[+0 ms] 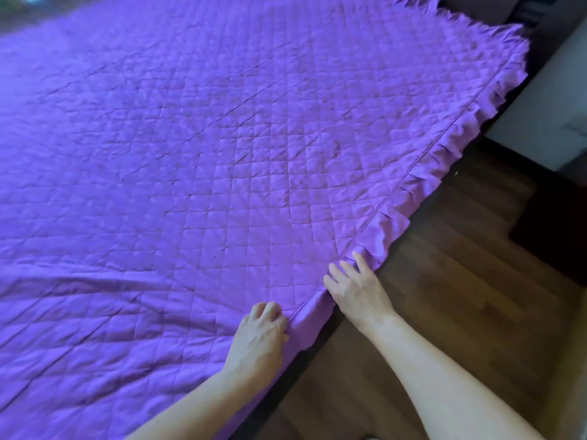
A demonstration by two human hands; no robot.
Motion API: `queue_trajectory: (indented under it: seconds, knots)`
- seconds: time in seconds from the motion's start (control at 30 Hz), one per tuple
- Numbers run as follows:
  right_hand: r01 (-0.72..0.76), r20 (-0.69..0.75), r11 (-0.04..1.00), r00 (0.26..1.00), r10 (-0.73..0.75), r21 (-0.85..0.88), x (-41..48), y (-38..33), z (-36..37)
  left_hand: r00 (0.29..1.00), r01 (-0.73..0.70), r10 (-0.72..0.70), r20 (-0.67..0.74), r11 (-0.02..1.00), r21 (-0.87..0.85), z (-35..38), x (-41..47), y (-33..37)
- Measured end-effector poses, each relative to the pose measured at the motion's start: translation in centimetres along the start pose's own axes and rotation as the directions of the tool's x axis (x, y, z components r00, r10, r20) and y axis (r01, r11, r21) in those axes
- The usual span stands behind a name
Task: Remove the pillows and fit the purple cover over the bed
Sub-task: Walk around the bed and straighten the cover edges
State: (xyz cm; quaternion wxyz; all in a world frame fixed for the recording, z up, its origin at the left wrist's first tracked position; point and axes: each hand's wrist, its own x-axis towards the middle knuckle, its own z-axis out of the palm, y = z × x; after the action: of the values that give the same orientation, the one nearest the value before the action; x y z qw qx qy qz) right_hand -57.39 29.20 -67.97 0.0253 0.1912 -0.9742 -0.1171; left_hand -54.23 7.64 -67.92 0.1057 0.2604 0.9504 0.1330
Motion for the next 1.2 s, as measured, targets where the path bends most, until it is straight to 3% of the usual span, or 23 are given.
queue_trajectory:
  seconds: [0.13,0.2,0.27,0.4,0.5,0.57,0.67,0.8,0.97,1.13,1.2]
  knots:
    - [-0.047,-0.08,0.997,0.995,0.053,0.068,-1.5,-0.3,1.1,0.997,0.042,-0.042,0.061,0.999,-0.005,0.2,-0.2,0.2]
    - [-0.066,-0.071,0.994,0.995,0.072,0.085,-1.3,-0.7,1.2,0.987,0.051,-0.042,0.153,0.997,-0.052,-0.4,0.1,-0.2]
    - [-0.093,-0.032,0.99,0.995,0.097,0.106,-1.4,-0.8,1.2,0.99,0.04,-0.035,0.139,0.998,-0.039,-0.6,-0.8,-1.7]
    - [-0.138,0.082,0.989,0.988,0.134,0.047,-0.7,-2.0,-0.4,0.97,0.189,-0.203,0.137,0.976,0.11,-1.8,-4.4,-6.2]
    - [-0.2,0.113,0.978,0.975,0.192,0.065,1.4,-4.9,-3.1,0.932,0.146,-0.216,0.292,0.959,0.242,-1.1,-7.4,-8.3]
    - [-0.11,0.169,0.976,0.982,0.078,0.188,2.4,-8.2,-4.6,0.949,0.033,-0.098,0.301,0.976,0.214,-1.0,-8.1,-8.9]
    - [-0.005,0.39,0.957,0.914,-0.113,0.289,2.0,-13.7,-6.8,0.948,-0.171,0.087,0.307,0.951,0.258,-2.8,-9.1,-8.8]
    - [-0.02,0.465,0.959,0.877,-0.119,0.284,-1.1,-17.2,-6.4,0.929,-0.255,0.17,0.33,0.938,0.234,-4.4,-12.0,-9.1]
    - [0.026,0.394,0.959,0.908,-0.141,0.284,-3.4,-18.7,-8.1,0.981,-0.007,-0.006,0.196,0.998,0.068,-6.0,-16.6,-9.7]
    - [0.08,0.27,0.949,0.948,-0.168,0.306,-4.4,-21.7,-9.4,0.955,0.089,-0.087,0.282,0.996,0.006,-6.2,-20.5,-10.9]
    - [0.141,0.236,0.936,0.946,-0.223,0.321,-4.2,-23.6,-10.1,0.911,0.213,-0.206,0.358,0.977,0.02,-6.1,-22.0,-11.7]
